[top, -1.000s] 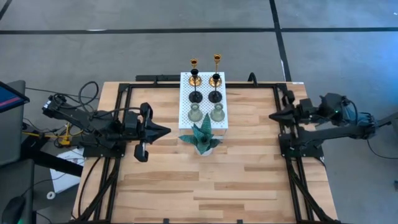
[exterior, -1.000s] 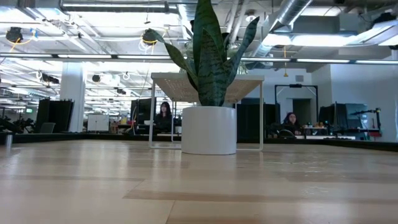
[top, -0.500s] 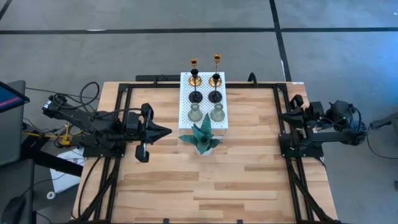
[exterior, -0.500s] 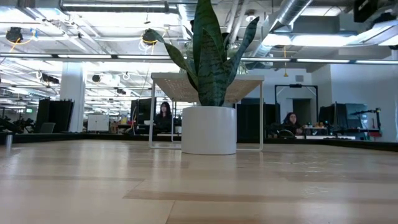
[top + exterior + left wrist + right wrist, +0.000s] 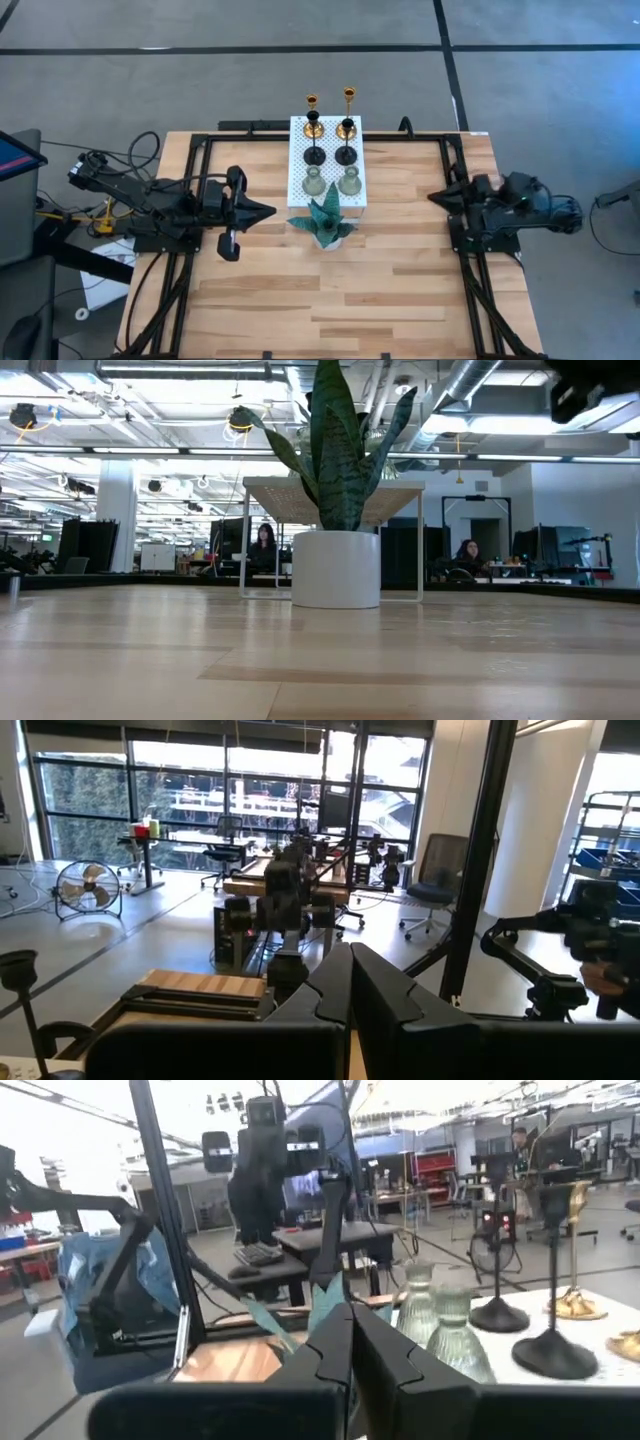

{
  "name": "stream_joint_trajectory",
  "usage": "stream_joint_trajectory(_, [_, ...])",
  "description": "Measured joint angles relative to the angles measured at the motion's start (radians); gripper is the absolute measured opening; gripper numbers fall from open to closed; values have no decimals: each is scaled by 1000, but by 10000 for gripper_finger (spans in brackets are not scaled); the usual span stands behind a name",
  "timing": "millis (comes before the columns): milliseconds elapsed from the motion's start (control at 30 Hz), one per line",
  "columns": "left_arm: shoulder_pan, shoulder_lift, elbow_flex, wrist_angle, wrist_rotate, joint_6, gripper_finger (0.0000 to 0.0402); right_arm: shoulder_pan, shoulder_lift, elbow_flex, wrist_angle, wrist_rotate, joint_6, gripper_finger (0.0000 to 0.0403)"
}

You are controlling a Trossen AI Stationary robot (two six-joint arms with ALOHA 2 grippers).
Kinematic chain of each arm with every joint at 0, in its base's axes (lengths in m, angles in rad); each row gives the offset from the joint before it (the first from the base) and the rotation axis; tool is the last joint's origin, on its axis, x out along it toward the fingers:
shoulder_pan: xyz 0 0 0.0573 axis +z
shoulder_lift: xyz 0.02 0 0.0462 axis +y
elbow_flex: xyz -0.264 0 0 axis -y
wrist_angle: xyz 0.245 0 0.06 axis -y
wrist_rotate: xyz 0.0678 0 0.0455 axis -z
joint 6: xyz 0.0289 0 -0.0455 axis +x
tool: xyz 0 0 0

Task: Pick & Place candle stick holders
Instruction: Return to Home Position

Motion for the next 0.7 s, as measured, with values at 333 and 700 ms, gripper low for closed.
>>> stream_joint_trajectory(333, [0, 0, 0, 0, 0, 4, 6, 0, -3, -246, 154, -124, 0, 0])
stream_joint_trajectory(700, [0, 0, 0, 0, 0, 7, 6, 0, -2, -362, 211, -179, 2, 0])
